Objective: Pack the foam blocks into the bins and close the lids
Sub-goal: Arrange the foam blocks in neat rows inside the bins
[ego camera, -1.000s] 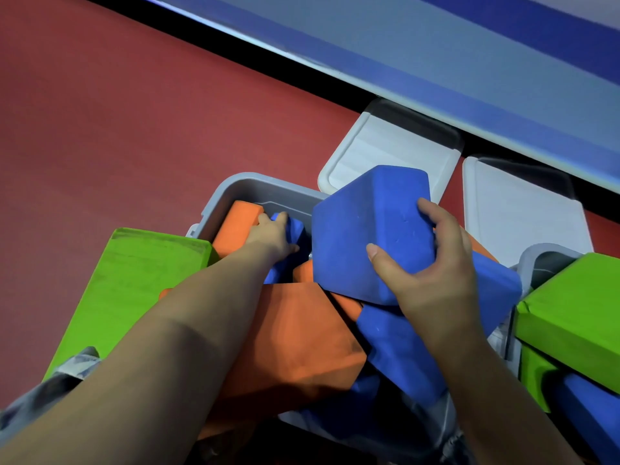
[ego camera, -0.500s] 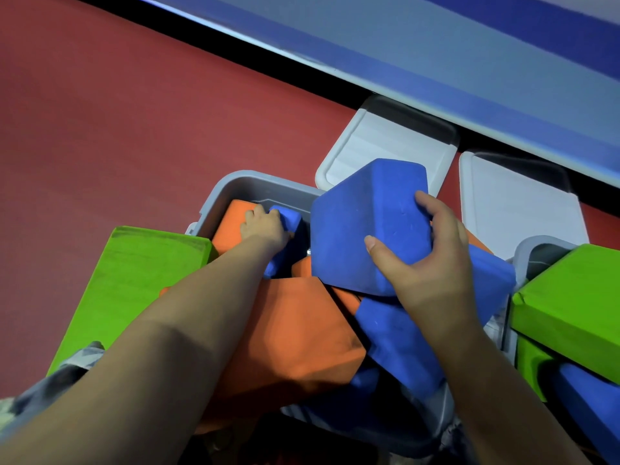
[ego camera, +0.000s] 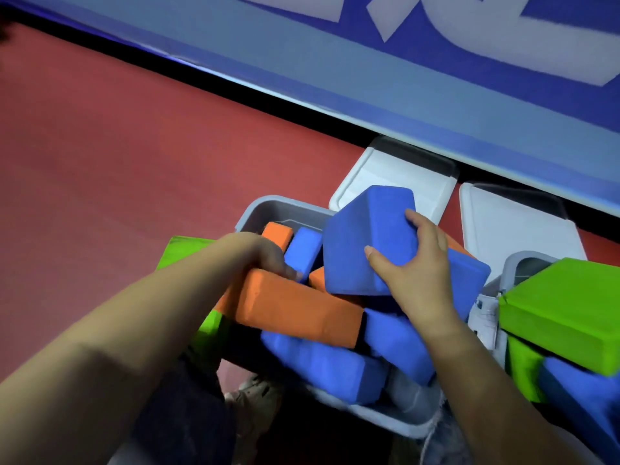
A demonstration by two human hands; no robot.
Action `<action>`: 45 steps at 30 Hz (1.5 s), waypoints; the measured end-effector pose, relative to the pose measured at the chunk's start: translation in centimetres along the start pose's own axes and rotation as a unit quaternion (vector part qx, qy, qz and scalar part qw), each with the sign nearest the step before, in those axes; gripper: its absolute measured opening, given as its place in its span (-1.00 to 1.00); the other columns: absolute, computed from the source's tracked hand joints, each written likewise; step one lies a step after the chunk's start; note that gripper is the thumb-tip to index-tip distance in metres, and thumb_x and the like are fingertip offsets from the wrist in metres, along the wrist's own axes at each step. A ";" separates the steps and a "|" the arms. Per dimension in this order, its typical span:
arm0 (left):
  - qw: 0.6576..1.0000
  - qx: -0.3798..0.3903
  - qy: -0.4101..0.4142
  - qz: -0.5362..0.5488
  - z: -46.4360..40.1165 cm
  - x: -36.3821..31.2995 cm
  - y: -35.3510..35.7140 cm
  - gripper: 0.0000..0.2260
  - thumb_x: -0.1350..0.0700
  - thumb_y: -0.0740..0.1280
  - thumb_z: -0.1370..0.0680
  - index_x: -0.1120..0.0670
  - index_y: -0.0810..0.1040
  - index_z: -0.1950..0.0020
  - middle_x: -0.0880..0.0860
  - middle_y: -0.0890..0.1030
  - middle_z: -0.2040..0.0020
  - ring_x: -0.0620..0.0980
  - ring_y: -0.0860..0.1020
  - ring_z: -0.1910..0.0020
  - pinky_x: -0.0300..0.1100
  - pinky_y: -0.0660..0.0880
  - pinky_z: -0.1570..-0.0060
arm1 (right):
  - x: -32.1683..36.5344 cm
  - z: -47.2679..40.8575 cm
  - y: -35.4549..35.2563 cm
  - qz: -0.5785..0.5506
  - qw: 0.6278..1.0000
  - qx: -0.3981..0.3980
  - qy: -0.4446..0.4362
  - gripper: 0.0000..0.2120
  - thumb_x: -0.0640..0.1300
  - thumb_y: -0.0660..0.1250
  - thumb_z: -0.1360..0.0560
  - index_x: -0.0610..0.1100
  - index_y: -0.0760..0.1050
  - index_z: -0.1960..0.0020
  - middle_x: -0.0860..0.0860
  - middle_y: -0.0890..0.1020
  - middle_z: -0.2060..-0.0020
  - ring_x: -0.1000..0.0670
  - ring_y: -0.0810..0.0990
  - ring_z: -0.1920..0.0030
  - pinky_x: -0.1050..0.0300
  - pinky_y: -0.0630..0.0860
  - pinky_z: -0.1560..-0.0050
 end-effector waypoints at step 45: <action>0.831 -0.436 0.337 0.076 15.2 2.7 0.7 -0.15 -0.18 0.43 -0.11 -0.03 0.31 -0.38 -0.13 0.26 -0.26 -0.01 0.21 -0.42 -0.02 -0.13 -0.50 | 3.9 7.3 -5.4 0.015 0.984 -0.161 -0.075 -0.35 -0.20 0.52 -0.34 -0.15 0.36 -0.36 -0.15 0.34 -0.31 -0.04 0.34 -0.32 0.71 0.05 -0.11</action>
Point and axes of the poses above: each hand's wrist, its own z-axis away from the middle knuckle, its own y-axis out of the palm, x = y × z, the point moved 9 cm from there along -z, towards the middle knuckle
